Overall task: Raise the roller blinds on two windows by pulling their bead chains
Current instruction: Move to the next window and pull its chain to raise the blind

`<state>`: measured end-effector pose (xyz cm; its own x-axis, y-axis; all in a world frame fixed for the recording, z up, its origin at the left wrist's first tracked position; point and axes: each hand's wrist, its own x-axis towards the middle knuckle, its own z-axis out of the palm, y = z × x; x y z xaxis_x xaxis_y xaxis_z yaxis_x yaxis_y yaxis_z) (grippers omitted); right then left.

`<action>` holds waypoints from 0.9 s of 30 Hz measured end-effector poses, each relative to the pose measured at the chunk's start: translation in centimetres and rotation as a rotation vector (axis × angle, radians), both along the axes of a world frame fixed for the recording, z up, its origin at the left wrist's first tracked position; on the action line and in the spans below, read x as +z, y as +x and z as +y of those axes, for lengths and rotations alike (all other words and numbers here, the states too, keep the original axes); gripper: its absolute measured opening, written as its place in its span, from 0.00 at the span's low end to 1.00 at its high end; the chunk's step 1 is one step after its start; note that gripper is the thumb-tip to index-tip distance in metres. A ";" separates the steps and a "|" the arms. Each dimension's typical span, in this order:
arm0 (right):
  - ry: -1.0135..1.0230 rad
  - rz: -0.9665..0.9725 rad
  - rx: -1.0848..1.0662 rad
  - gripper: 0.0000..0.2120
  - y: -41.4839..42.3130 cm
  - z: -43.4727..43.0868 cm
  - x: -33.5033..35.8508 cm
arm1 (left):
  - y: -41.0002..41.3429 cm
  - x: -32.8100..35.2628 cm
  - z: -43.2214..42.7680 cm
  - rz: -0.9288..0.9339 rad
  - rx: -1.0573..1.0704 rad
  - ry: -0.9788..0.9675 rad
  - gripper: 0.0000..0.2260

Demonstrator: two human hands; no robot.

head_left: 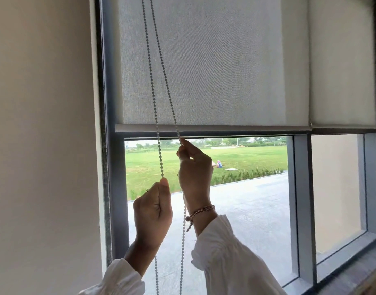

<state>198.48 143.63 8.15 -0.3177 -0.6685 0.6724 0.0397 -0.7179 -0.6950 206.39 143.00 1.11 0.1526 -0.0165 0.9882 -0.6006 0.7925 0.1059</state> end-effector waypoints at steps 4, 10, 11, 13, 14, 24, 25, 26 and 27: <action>-0.002 -0.006 0.009 0.12 0.3 0.2 -0.3 | 0.2 -0.2 0.3 -0.026 0.032 -0.030 0.22; 0.001 -0.011 0.002 0.12 0.7 0.1 -0.4 | 0.8 -0.4 0.4 -0.077 0.110 -0.092 0.23; 0.001 -0.016 0.006 0.12 0.8 0.1 -0.5 | 1.0 -0.5 0.4 -0.081 0.128 -0.095 0.24; 0.002 -0.019 0.007 0.12 1.1 0.1 -0.5 | 1.3 -0.6 0.4 -0.092 0.156 -0.096 0.25; 0.001 -0.018 0.003 0.12 1.2 0.2 -0.5 | 1.3 -0.6 0.4 -0.095 0.170 -0.094 0.26; -0.038 -0.003 -0.030 0.12 1.5 0.1 0.2 | 2.2 -1.3 0.4 -0.139 0.212 -0.088 0.22; -0.034 -0.009 -0.033 0.12 1.5 0.0 0.2 | 2.3 -1.1 0.2 -0.148 0.206 -0.083 0.20; -0.028 -0.014 -0.036 0.11 1.5 -0.2 0.2 | 2.5 -1.0 0.0 -0.152 0.198 -0.072 0.18; -0.024 -0.016 -0.035 0.11 1.5 -0.3 0.2 | 2.5 -1.0 -0.1 -0.145 0.176 -0.054 0.18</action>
